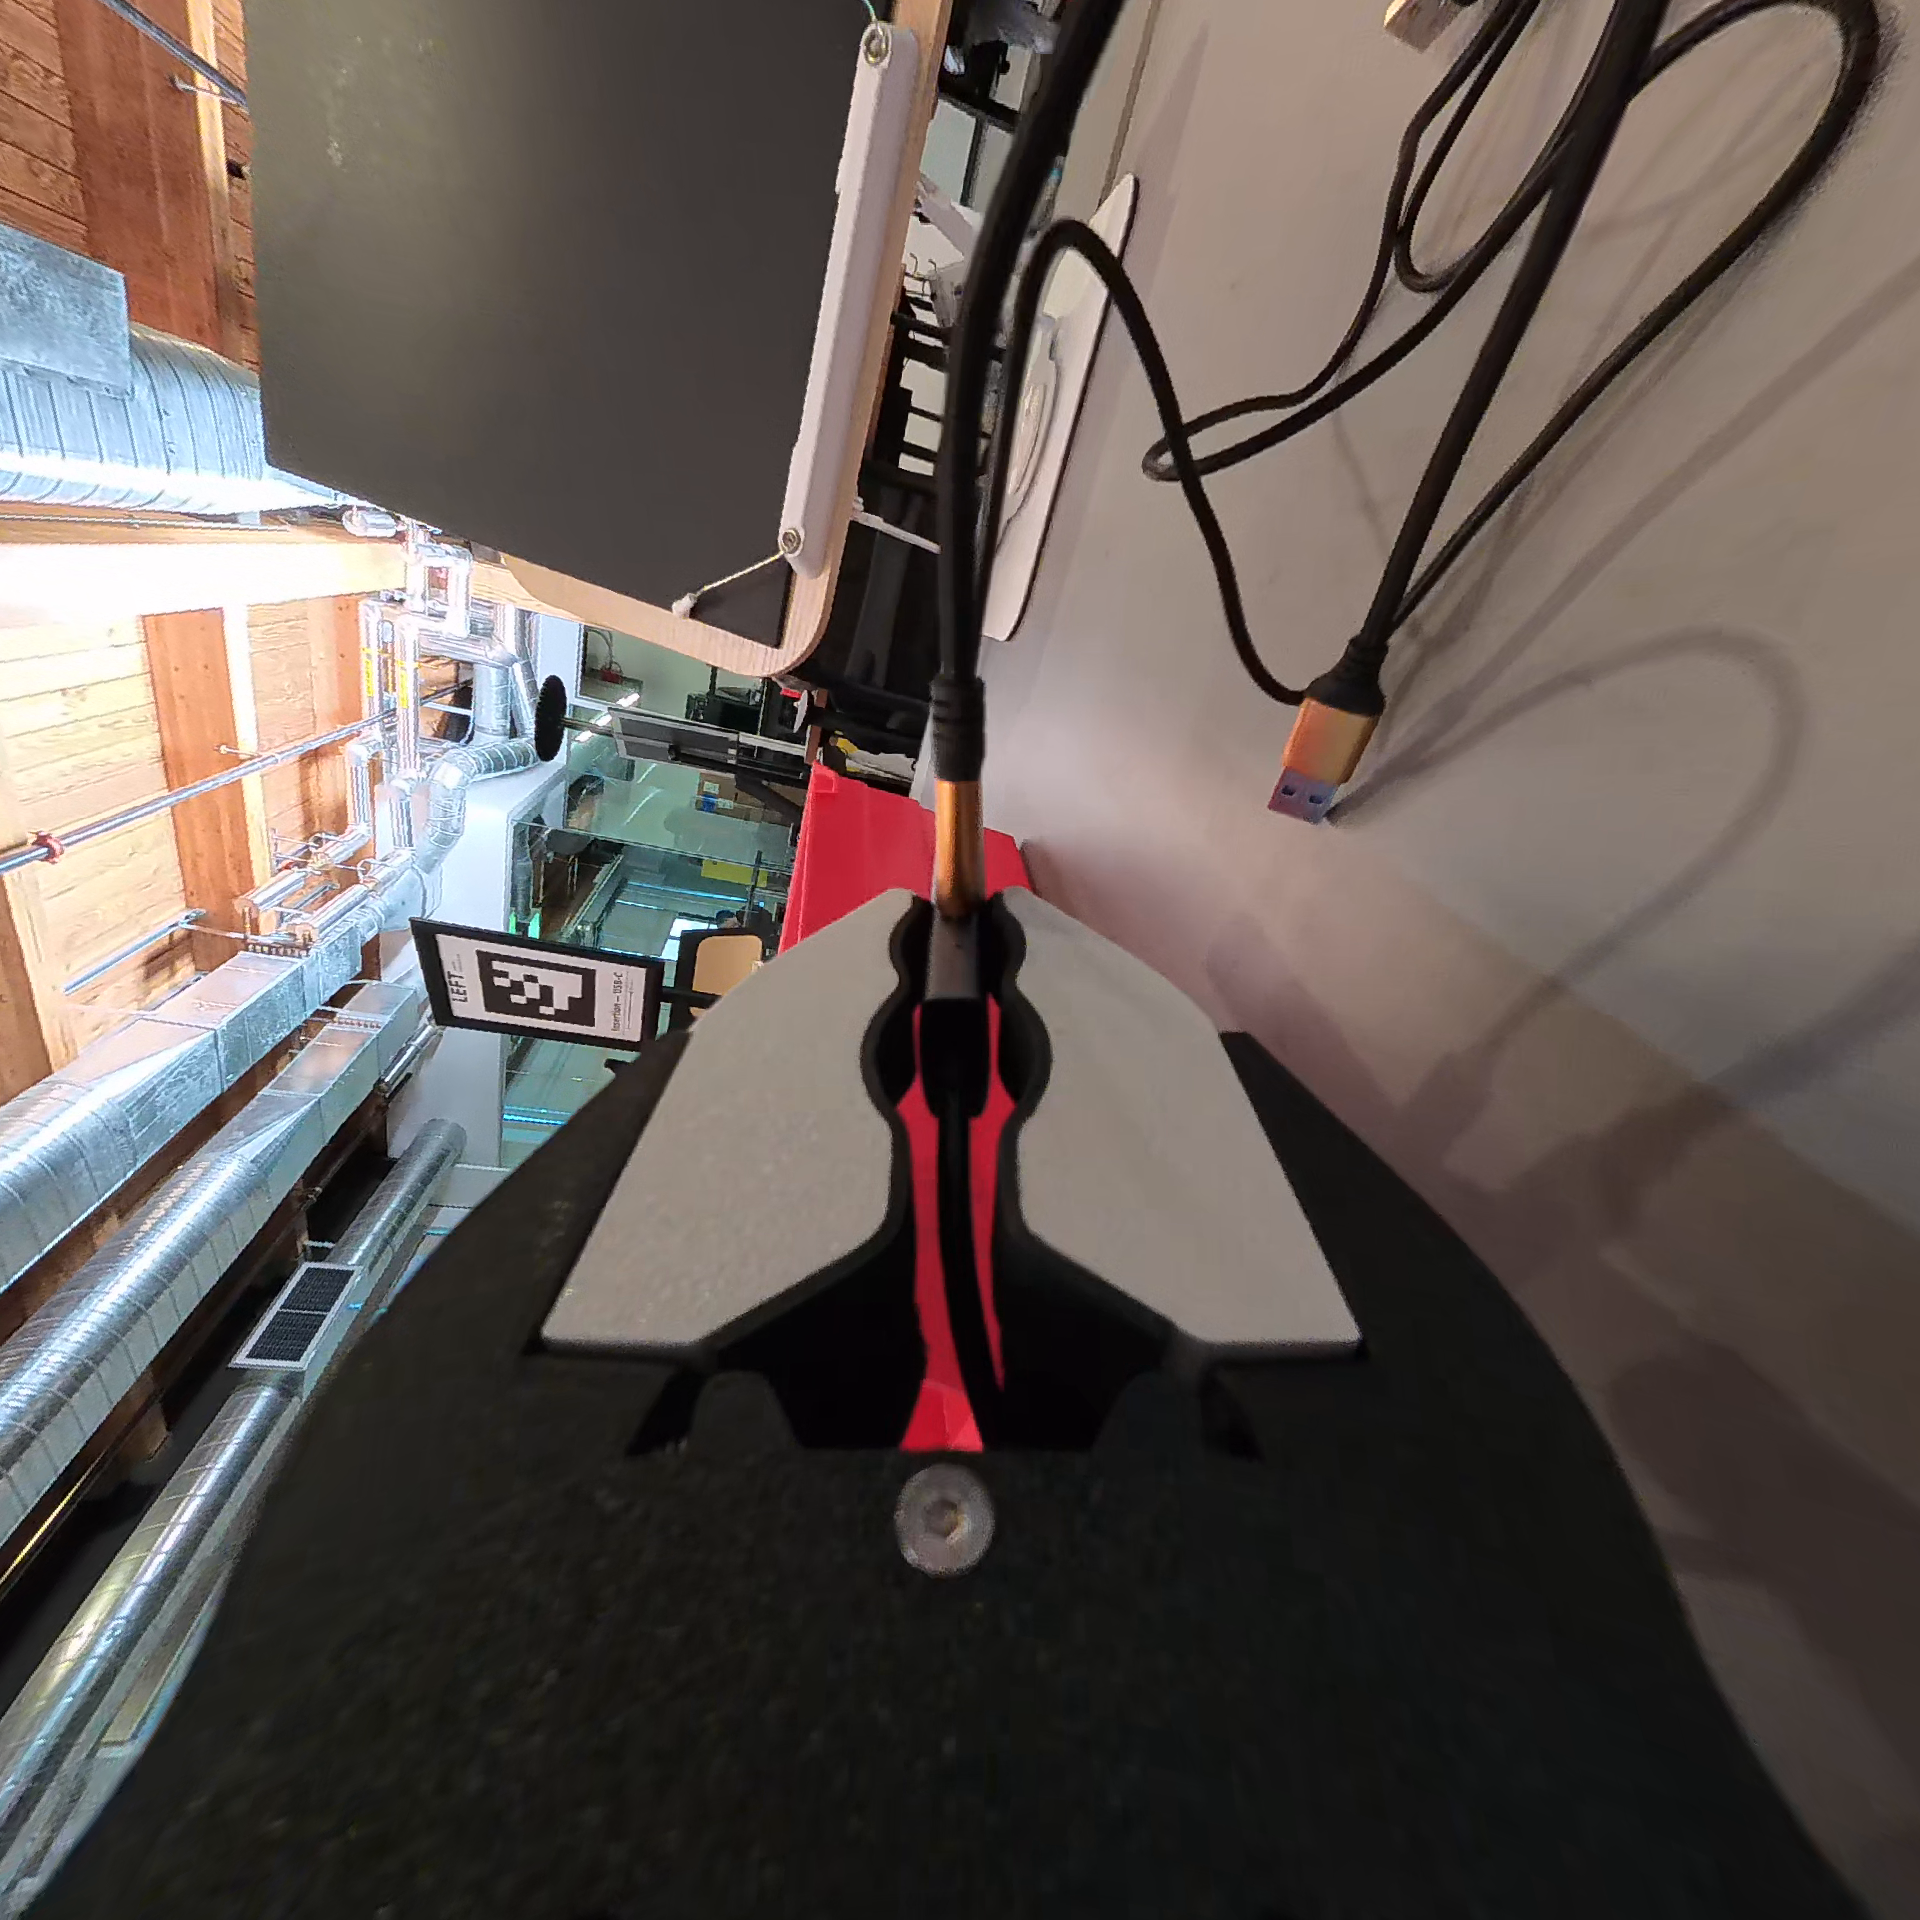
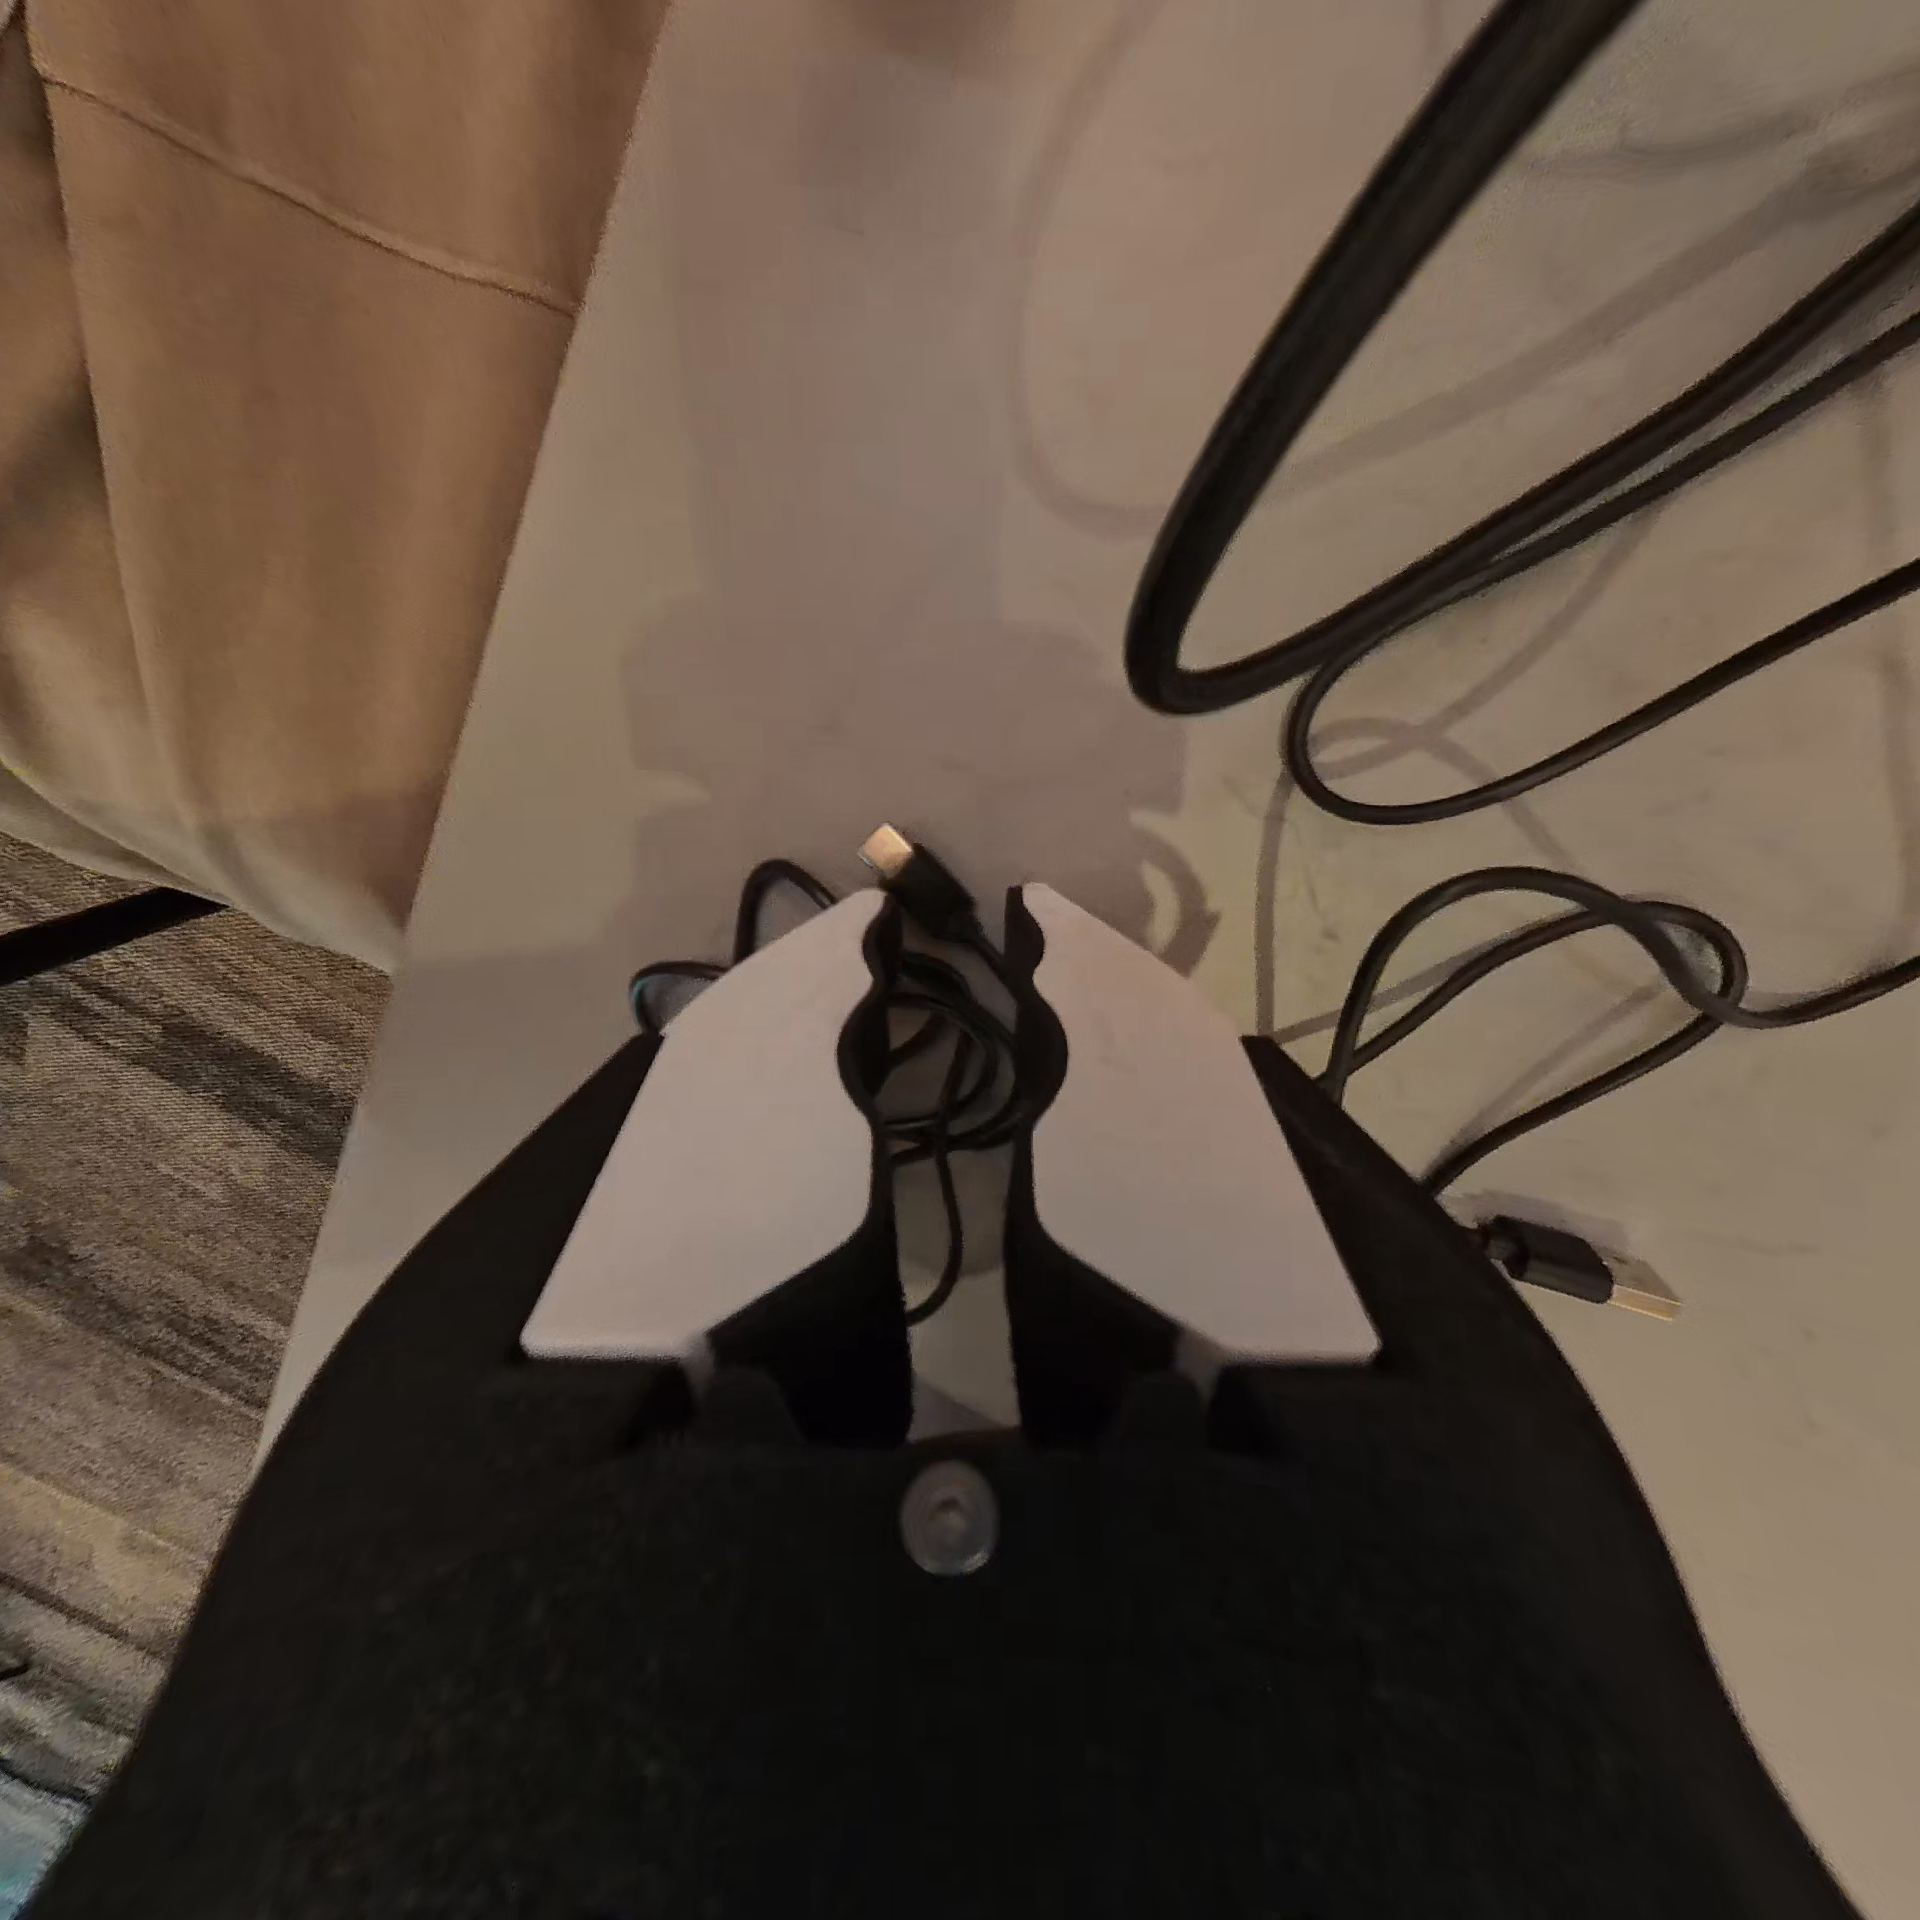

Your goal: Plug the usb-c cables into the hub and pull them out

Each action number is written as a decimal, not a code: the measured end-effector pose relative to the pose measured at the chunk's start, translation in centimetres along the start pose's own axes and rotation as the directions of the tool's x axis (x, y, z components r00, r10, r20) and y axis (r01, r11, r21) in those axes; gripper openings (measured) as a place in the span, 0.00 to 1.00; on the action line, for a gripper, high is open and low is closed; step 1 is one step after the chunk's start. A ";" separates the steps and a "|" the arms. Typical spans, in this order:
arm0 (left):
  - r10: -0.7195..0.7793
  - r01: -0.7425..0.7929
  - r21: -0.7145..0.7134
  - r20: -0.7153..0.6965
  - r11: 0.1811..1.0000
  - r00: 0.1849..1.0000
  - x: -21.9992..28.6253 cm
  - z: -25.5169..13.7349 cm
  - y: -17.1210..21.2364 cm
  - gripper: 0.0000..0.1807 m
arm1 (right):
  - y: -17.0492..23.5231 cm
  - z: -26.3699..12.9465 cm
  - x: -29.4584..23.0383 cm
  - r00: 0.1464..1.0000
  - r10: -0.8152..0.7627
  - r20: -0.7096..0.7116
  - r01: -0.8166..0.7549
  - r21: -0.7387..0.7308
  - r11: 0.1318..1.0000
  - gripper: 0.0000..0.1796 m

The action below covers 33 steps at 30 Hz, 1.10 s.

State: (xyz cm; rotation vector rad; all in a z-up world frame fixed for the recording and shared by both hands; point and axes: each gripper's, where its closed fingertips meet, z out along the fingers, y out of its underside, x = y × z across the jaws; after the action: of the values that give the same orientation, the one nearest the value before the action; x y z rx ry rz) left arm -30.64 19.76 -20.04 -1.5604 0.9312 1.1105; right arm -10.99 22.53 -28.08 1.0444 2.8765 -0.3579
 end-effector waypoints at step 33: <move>0.261 -0.247 0.256 -0.023 0.934 0.965 4.1 -2.0 -7.1 0.05 | -6.5 -4.5 5.8 0.766 0.524 -0.373 -0.377 0.399 0.836 0.05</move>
State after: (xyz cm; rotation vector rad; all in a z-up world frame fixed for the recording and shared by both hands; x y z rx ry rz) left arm -22.43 19.33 -21.77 -1.2938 1.2895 1.0805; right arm -19.48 22.39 -23.24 2.1074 2.8398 -0.5906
